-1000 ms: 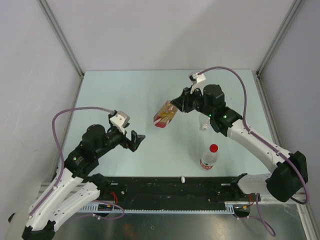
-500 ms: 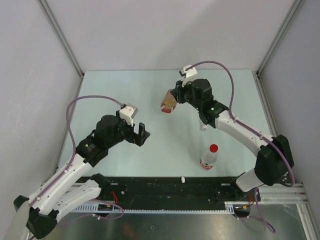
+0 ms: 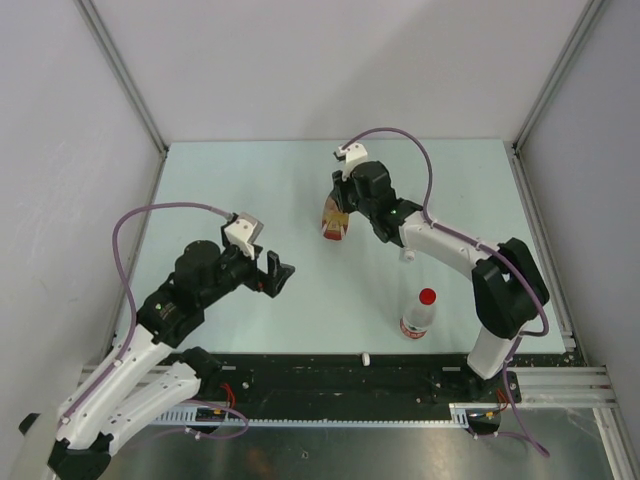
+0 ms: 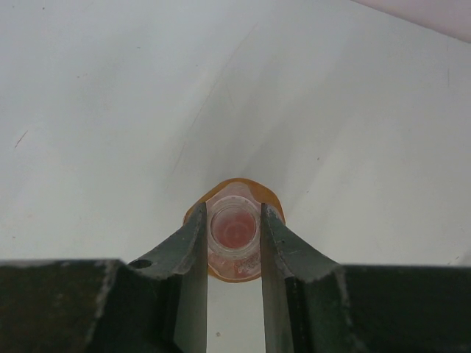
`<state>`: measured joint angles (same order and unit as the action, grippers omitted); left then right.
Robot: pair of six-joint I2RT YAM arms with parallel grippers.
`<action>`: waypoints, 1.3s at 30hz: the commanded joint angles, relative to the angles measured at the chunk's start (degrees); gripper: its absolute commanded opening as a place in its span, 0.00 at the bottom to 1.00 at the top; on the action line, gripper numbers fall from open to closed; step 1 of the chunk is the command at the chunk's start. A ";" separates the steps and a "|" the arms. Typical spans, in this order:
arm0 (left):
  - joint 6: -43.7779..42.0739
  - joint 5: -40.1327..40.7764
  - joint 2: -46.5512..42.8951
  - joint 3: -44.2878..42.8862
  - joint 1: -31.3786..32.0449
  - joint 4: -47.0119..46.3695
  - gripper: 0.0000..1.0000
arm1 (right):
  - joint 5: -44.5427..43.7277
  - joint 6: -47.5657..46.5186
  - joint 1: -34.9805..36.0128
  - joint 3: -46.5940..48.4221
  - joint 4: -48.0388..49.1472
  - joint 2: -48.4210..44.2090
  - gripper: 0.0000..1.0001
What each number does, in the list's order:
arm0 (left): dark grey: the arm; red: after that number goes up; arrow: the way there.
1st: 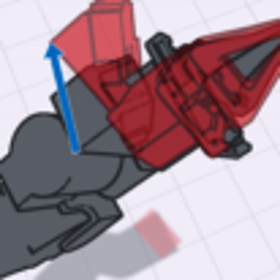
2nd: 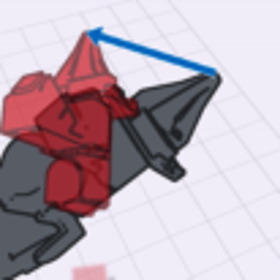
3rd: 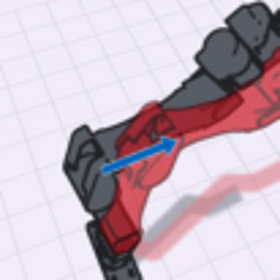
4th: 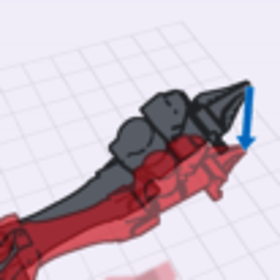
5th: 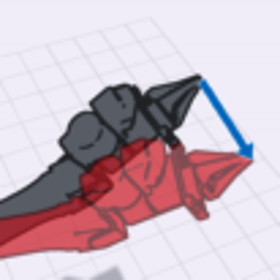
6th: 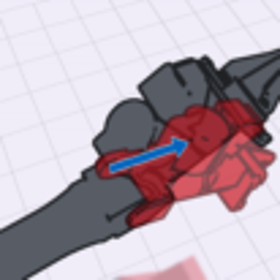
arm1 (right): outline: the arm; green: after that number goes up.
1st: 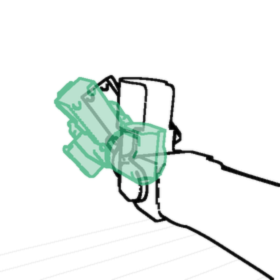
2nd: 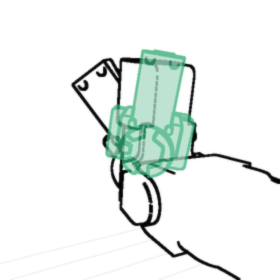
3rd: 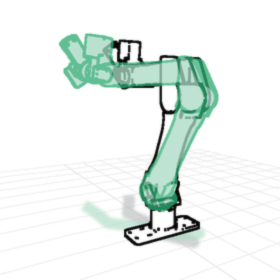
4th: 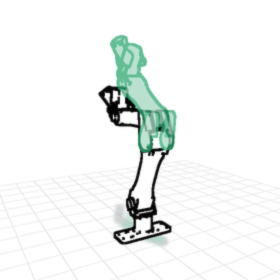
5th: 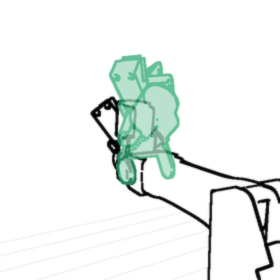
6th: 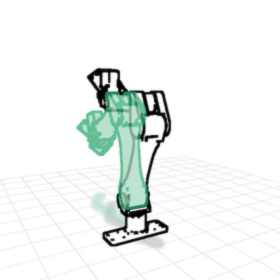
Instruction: Unscrew the bottle caps
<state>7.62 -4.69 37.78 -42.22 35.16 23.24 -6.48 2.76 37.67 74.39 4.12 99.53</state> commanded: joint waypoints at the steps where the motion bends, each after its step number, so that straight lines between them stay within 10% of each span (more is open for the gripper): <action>1: 1.32 -0.70 -0.30 0.16 -0.33 -1.28 0.99 | -2.22 0.70 1.04 2.10 -3.37 1.08 0.22; 13: 1.96 -0.74 -1.58 1.12 -0.27 -1.34 0.99 | -0.54 3.59 2.22 2.08 -7.65 -7.64 0.96; 39: 2.27 0.01 -2.51 1.73 -0.26 -1.27 0.99 | 0.01 10.43 1.95 -17.18 -24.70 -48.70 0.99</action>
<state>9.08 -4.89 35.81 -40.95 35.11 23.27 -4.67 11.20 39.68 61.01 -17.02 55.81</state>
